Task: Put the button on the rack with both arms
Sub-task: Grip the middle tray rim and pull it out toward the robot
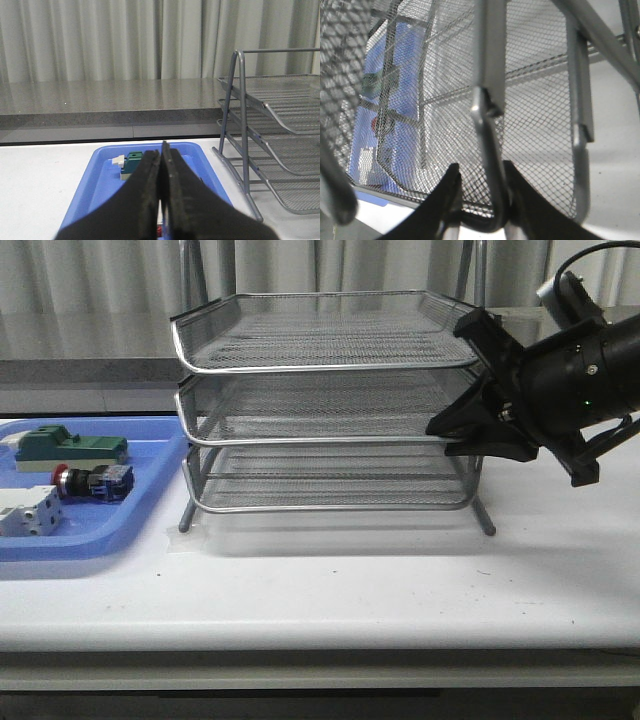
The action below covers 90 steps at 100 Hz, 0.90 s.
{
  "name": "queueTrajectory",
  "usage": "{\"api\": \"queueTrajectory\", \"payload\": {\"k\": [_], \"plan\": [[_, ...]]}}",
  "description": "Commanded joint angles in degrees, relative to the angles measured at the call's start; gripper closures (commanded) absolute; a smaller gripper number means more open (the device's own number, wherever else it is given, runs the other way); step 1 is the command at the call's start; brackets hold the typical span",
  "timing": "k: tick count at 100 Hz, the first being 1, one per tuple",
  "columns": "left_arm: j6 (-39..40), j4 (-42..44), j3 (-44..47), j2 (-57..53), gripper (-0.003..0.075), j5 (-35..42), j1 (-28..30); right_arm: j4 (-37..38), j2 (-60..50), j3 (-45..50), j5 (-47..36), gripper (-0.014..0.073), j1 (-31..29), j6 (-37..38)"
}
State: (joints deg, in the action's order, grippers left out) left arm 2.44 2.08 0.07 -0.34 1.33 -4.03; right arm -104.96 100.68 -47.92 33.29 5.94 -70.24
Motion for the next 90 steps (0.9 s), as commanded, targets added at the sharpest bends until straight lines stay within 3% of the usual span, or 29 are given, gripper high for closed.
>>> {"api": "queueTrajectory", "payload": {"k": [1, 38, 65, 90], "plan": [[0.6, -0.4, 2.8, -1.4, 0.074, 4.7, 0.2, -2.5, -2.0, -1.0, 3.8, 0.0592, -0.2, -1.4], [0.6, -0.4, 2.8, -1.4, 0.074, 4.7, 0.2, -1.2, -3.6, 8.4, 7.1, 0.0592, -0.2, -2.7], [0.6, -0.4, 2.8, -1.4, 0.074, 4.7, 0.2, -1.3, -10.3, 19.4, 7.4, 0.0592, -0.2, -5.5], [0.6, -0.4, 2.8, -1.4, 0.074, 4.7, 0.2, -2.1, -16.1, 24.1, 6.7, 0.0589, -0.2, -5.7]]}}
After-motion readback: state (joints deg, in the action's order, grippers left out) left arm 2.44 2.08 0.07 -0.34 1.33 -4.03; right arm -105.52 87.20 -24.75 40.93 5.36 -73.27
